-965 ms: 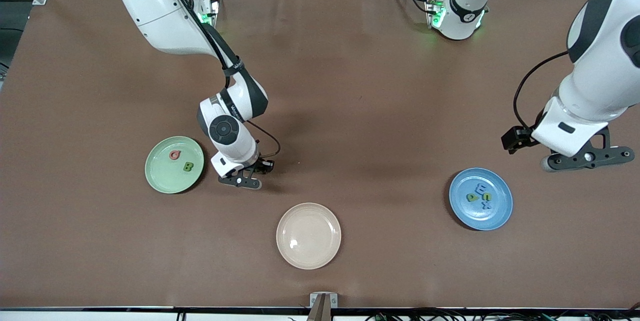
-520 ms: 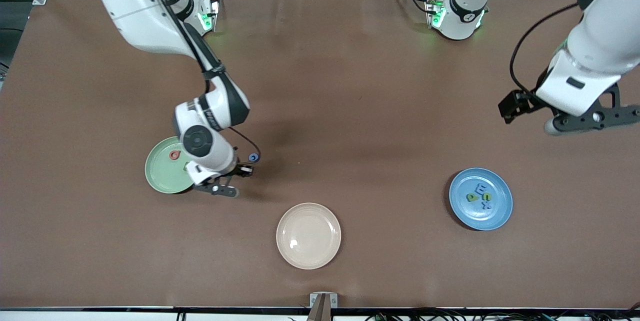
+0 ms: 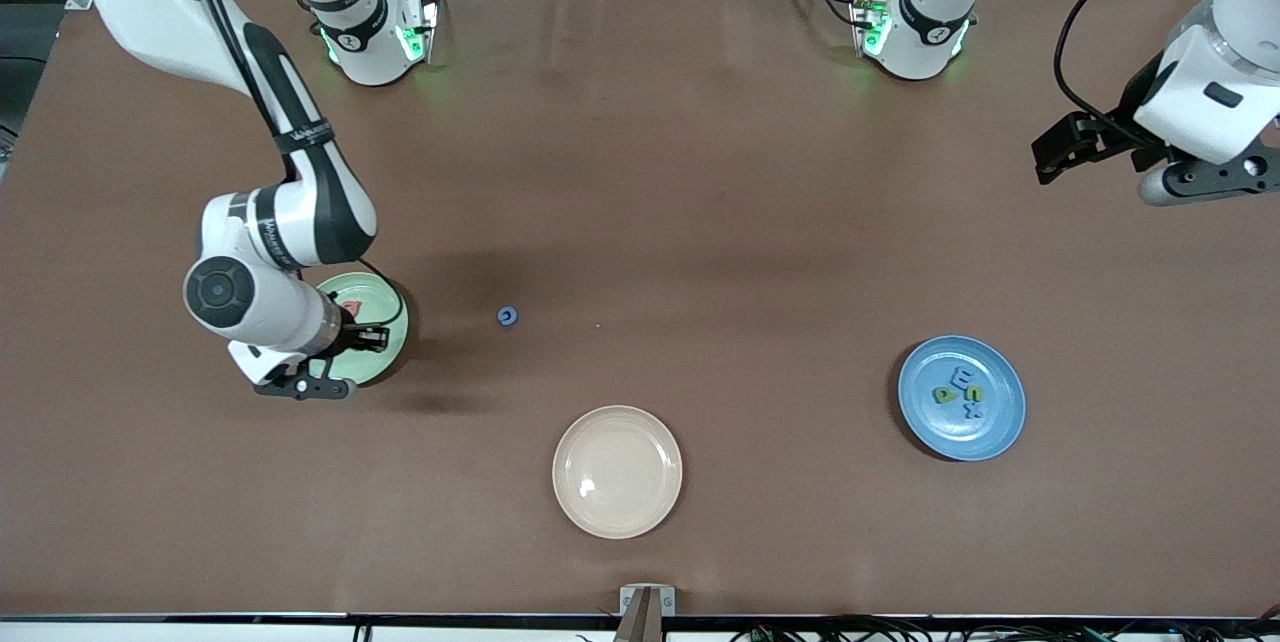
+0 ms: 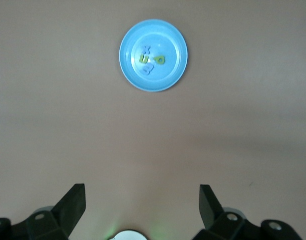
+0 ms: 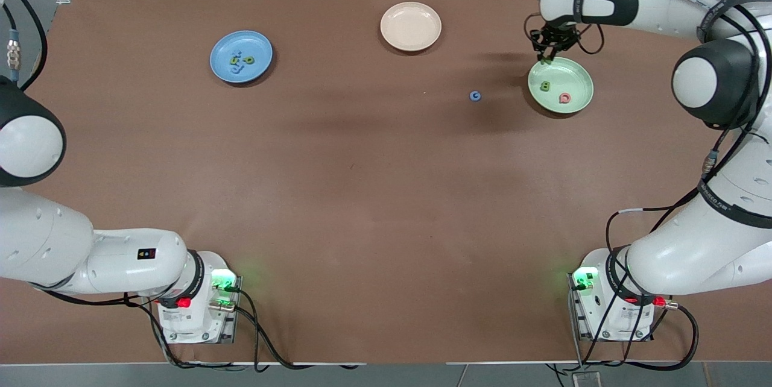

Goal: Sort upper and lower case letters into plates
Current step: 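Place the N on the green plate with the right gripper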

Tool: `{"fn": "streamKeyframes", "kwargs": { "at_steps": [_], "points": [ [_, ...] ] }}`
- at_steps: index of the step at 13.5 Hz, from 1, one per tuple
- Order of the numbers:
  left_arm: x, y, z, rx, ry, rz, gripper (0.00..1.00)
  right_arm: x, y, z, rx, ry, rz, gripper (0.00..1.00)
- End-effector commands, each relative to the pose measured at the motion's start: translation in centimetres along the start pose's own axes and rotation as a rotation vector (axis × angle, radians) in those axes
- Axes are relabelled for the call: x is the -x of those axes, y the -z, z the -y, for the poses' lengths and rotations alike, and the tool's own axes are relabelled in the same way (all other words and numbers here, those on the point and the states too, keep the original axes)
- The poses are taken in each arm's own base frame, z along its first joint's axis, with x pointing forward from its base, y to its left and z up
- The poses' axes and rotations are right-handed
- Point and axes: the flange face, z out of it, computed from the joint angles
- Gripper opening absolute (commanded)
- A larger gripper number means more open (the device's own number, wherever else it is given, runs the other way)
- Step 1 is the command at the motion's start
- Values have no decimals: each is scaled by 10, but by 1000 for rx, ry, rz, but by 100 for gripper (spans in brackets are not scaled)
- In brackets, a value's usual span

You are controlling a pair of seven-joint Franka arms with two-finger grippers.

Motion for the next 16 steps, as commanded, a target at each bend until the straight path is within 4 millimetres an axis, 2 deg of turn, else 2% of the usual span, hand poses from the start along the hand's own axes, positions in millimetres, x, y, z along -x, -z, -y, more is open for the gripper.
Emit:
{"fn": "streamKeyframes", "kwargs": {
  "at_steps": [1,2,4,5,7,9,10,14,15,16],
  "points": [
    [22,-2,35,53,-50,17,100,41,-19,-11,-5,43,-33,0],
    [26,-2,48,95,-51,22,100,49,-32,-21,-9,40,-38,0],
    [39,-5,52,103,-49,-18,100,60,-52,-27,-16,35,-68,0],
    [44,-6,52,103,-49,-38,100,61,-55,-30,-18,45,-81,0],
    [48,-3,41,89,-59,-49,100,54,-55,-68,-19,75,-92,0],
    [52,1,19,47,-92,-67,100,50,-61,-86,-18,103,-111,0],
    [50,4,19,45,-90,-74,100,49,-64,-91,-19,106,-114,0],
    [51,9,19,47,-89,-81,100,47,-75,-91,-20,106,-117,3],
    [49,8,27,54,-79,-78,100,47,-77,-91,-21,106,-114,14],
    [46,7,37,61,-70,-77,100,46,-77,-91,-21,106,-116,68]
  ]
}}
